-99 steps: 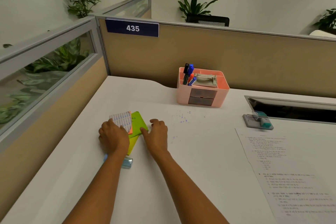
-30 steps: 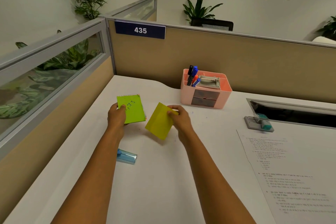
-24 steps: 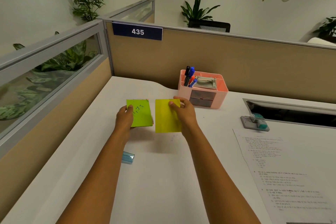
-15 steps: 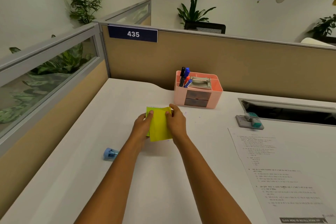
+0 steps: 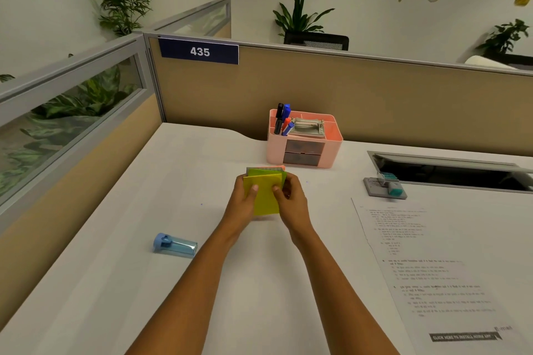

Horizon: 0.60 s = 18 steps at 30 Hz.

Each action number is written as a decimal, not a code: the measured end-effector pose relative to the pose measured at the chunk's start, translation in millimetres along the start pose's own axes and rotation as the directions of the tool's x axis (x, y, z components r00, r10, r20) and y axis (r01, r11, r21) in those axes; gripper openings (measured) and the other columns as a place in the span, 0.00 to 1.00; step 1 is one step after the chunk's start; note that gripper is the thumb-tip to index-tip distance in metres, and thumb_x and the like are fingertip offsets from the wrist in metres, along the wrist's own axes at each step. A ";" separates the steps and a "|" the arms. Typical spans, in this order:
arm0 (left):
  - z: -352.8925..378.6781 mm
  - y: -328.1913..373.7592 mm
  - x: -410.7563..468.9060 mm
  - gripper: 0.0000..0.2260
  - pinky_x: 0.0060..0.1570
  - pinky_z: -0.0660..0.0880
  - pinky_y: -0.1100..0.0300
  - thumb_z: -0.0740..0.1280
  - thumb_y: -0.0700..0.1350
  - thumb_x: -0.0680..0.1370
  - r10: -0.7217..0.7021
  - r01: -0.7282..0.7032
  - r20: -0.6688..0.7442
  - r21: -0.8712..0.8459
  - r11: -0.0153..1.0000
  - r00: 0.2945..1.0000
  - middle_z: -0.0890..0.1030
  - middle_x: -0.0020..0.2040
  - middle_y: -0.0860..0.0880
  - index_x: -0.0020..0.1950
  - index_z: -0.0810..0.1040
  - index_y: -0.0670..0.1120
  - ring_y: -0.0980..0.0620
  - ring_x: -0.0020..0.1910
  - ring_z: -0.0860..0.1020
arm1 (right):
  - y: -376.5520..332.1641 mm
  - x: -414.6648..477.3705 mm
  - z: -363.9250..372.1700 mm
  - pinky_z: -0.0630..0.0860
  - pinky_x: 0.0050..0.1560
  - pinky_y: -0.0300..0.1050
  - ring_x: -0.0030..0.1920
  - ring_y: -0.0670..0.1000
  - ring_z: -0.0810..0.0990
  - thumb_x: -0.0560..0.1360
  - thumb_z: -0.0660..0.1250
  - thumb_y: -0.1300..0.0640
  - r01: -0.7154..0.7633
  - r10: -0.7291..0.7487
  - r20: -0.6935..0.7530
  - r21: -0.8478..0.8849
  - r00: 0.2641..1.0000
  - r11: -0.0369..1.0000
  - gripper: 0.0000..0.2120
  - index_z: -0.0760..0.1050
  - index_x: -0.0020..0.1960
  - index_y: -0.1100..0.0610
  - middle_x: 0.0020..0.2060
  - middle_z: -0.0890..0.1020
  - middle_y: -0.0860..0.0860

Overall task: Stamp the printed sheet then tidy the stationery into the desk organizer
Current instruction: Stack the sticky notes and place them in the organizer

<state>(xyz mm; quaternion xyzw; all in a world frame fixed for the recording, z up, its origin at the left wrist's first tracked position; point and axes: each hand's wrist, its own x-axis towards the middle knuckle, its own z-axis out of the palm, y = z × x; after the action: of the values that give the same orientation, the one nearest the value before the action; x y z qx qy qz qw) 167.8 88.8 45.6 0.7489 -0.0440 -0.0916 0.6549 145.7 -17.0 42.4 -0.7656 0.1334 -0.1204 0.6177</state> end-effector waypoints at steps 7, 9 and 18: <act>1.4 -15.3 -5.1 0.17 0.53 0.70 0.60 0.53 0.43 0.82 0.006 -0.009 0.033 0.089 0.996 0.999 0.68 0.68 0.42 0.70 0.59 0.43 0.51 0.57 0.70 | 10.2 -3.3 -2.9 0.70 0.57 0.38 0.59 0.46 0.69 0.80 0.57 0.63 0.121 -0.112 0.069 -0.137 0.991 0.983 0.21 0.59 0.72 0.54 0.67 0.69 0.53; 2.1 -15.9 -3.7 0.16 0.54 0.71 0.59 0.53 0.43 0.82 -0.004 0.002 0.019 0.133 0.991 1.000 0.69 0.67 0.40 0.69 0.60 0.43 0.46 0.60 0.72 | 8.1 -1.5 -4.5 0.69 0.58 0.37 0.60 0.45 0.68 0.80 0.58 0.62 0.154 -0.139 0.087 -0.196 0.986 0.969 0.22 0.58 0.72 0.54 0.69 0.67 0.53; 1.5 5.3 14.1 0.18 0.62 0.70 0.52 0.51 0.44 0.82 -0.020 0.006 0.060 0.223 0.975 0.998 0.66 0.70 0.42 0.72 0.56 0.46 0.42 0.66 0.69 | -19.0 24.9 -28.1 0.70 0.57 0.38 0.63 0.52 0.72 0.76 0.64 0.66 0.382 -0.261 0.303 -0.468 0.916 0.797 0.12 0.73 0.57 0.55 0.63 0.73 0.53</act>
<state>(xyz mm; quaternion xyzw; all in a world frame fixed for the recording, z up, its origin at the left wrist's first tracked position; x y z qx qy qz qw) 181.7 84.0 49.5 0.8147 -0.0693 -0.1137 0.5643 160.2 -47.6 67.4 -0.9231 -0.0422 -0.0968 0.3699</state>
